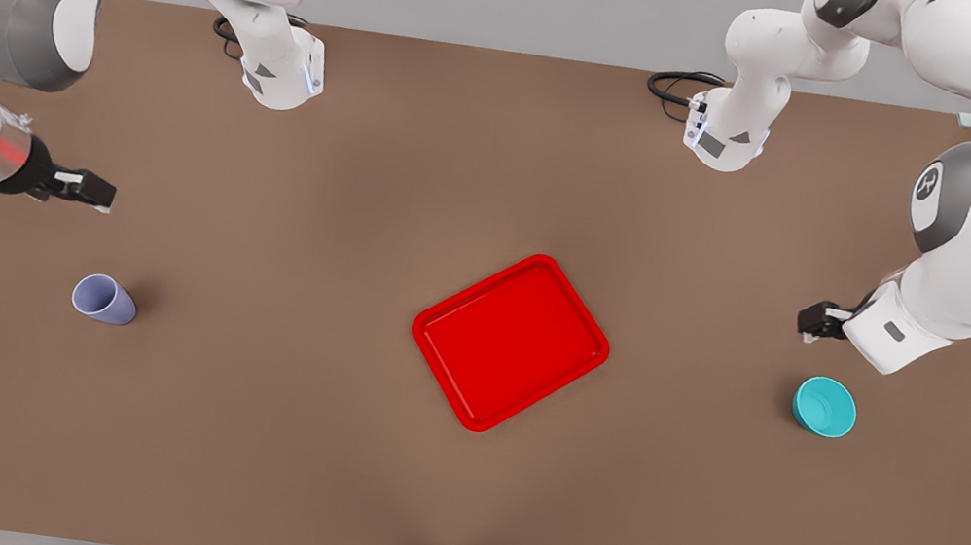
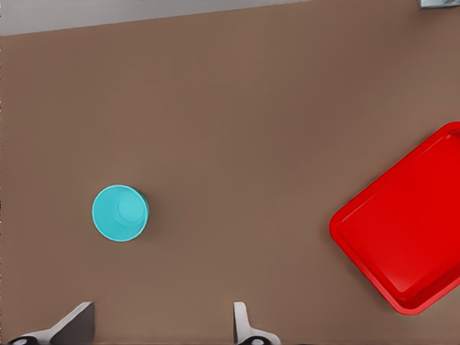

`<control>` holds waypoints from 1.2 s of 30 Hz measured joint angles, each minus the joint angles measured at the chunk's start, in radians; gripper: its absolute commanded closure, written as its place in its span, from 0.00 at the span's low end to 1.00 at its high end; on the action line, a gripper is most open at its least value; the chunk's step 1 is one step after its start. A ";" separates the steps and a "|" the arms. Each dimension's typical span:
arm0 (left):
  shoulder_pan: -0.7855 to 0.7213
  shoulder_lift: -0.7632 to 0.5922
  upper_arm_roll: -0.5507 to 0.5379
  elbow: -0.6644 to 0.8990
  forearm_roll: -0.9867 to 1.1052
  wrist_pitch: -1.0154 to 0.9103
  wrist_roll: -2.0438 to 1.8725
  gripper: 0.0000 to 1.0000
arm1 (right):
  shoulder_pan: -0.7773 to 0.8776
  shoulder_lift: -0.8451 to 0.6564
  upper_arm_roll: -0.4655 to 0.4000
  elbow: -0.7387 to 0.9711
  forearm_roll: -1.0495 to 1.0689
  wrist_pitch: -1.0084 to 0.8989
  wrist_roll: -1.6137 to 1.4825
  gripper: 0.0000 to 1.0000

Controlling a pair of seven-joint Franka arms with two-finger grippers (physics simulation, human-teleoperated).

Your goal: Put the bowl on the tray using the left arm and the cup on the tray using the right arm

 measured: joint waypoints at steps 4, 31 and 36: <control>0.044 0.133 0.057 -0.005 -0.006 0.036 0.047 0.00 | 0.006 -0.011 -0.001 -0.040 -0.017 -0.001 0.005 0.00; 0.423 0.502 0.092 -0.248 -0.297 0.532 0.638 0.79 | -0.017 0.079 -0.216 -0.483 0.049 0.505 -0.336 0.00; 0.423 0.518 0.089 -0.247 -0.301 0.533 0.637 0.79 | -0.022 0.171 -0.254 -0.474 0.058 0.659 -0.473 0.00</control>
